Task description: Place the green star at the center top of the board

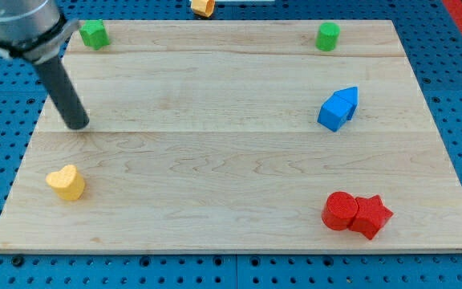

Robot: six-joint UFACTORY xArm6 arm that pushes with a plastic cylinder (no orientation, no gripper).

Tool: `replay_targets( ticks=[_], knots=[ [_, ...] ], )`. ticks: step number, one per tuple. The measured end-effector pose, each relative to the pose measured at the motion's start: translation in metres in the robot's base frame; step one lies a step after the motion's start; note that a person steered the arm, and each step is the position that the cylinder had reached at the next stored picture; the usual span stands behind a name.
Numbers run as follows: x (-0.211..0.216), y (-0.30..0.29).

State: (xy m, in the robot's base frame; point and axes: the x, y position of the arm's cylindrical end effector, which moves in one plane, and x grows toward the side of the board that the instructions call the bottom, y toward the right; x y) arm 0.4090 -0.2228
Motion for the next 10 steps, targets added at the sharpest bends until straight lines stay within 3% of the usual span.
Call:
replay_targets(
  ticks=[3,5,6,7,8,9,10],
  knots=[
    [-0.115,0.000],
    [-0.214,-0.011],
    [-0.173,-0.024],
    [-0.171,-0.078],
    [-0.172,-0.082],
    [-0.217,-0.078],
    [-0.213,-0.069]
  ],
)
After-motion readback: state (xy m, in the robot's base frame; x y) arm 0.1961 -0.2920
